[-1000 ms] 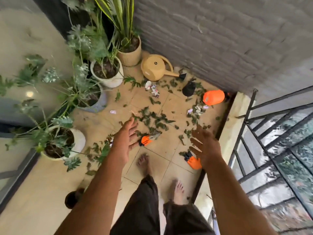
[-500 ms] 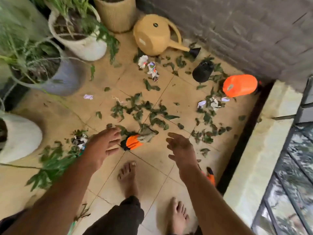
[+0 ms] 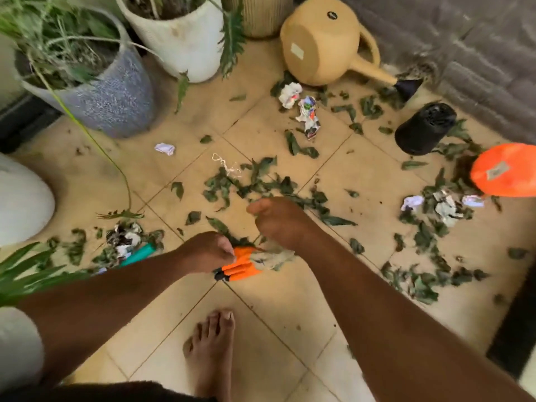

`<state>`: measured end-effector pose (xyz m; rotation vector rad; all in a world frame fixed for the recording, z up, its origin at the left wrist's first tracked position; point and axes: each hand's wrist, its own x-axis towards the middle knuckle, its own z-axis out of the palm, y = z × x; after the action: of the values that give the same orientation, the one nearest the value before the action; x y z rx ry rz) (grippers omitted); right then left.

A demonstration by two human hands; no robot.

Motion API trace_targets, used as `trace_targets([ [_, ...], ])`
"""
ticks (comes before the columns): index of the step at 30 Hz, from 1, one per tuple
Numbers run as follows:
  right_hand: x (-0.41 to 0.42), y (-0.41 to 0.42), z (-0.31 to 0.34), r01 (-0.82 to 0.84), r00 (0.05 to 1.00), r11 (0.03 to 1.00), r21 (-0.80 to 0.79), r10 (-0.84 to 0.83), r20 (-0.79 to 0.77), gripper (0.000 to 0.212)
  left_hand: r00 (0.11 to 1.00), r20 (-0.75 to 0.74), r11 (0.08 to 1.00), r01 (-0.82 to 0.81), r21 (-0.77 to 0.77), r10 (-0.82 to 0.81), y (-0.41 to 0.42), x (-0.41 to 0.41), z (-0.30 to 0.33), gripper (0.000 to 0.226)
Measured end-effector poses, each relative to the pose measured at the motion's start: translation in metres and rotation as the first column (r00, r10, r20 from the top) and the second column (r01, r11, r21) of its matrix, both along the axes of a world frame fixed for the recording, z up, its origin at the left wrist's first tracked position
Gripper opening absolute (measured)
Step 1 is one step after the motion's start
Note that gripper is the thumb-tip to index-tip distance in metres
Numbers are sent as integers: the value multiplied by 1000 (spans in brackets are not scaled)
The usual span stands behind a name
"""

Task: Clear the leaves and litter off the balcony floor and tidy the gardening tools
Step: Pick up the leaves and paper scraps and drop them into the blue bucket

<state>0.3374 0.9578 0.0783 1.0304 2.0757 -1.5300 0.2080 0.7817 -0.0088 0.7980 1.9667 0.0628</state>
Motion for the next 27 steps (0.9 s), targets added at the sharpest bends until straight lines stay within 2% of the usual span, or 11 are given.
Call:
trace_targets([
  [2,-11,13,-3,-74,997,995,62,76,-31,49,995,-64,996,84,41,-82,-2,6,-19,16],
  [5,-19,20,-14,-178,983,981,71,180,-21,47,991,-114,987,83,135,-68,-6,10,-33,14],
  [11,-18,19,-10,-348,935,924,157,355,-18,40,966,-245,981,121,149,-82,-21,30,-37,15],
  [15,4,24,14,-356,931,927,120,364,-43,40,994,-82,970,83,231,-65,-9,32,-10,17],
  [17,15,31,24,-355,932,931,84,360,-47,40,998,-49,963,60,262,-49,2,29,18,14],
  [20,26,33,30,-361,929,933,19,361,-81,52,993,86,924,-105,367,79,9,28,66,12],
  [24,13,12,27,-557,830,823,109,556,44,71,936,291,794,-329,512,199,-8,23,109,14],
  [27,-3,2,29,-588,807,780,214,582,99,52,891,335,720,-448,530,307,-31,17,112,15],
])
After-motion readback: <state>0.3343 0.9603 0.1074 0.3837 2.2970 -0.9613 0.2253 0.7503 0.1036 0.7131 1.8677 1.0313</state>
